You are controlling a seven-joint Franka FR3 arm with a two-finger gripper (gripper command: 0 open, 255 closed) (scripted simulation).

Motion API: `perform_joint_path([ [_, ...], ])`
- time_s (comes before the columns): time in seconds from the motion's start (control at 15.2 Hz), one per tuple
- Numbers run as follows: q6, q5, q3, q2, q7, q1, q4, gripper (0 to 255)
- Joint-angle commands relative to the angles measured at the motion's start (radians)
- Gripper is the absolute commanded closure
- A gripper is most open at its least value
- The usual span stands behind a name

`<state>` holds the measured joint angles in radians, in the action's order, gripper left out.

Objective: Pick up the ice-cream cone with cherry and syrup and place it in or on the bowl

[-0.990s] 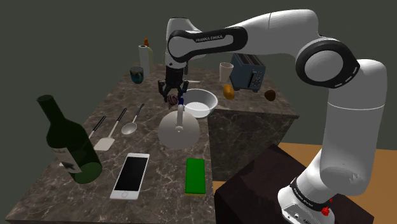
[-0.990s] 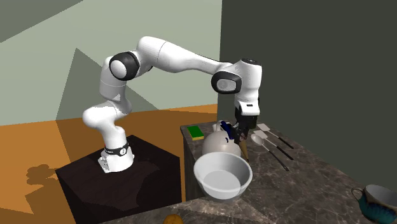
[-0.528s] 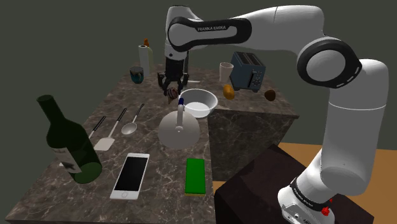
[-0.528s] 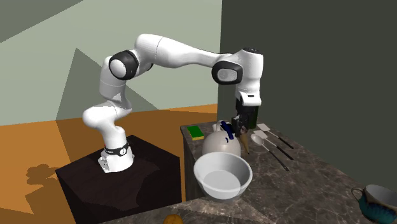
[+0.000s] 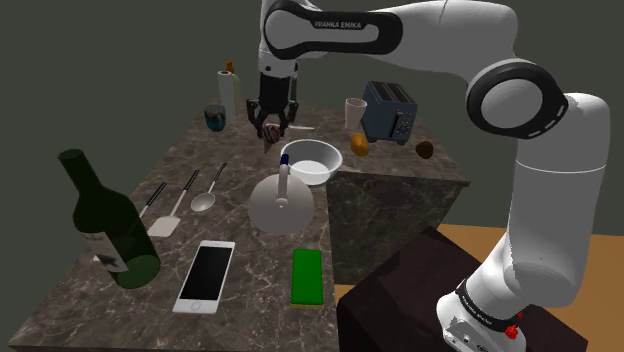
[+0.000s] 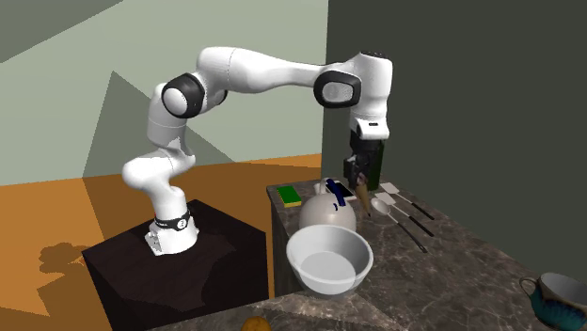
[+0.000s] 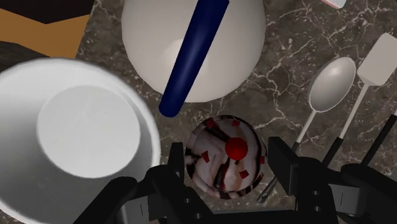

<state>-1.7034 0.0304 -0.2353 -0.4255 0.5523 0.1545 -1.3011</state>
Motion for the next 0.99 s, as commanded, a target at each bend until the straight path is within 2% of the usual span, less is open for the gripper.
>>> perform_joint_path([
  [0.0, 0.027, 0.0, -0.001, 0.001, 0.003, 0.001, 0.026, 255],
  [0.33, 0.093, -0.003, -0.001, -0.011, 0.009, 0.006, 0.105, 255],
  [0.92, 0.096, 0.045, 0.049, 0.167, -0.177, -0.142, -0.087, 255],
])
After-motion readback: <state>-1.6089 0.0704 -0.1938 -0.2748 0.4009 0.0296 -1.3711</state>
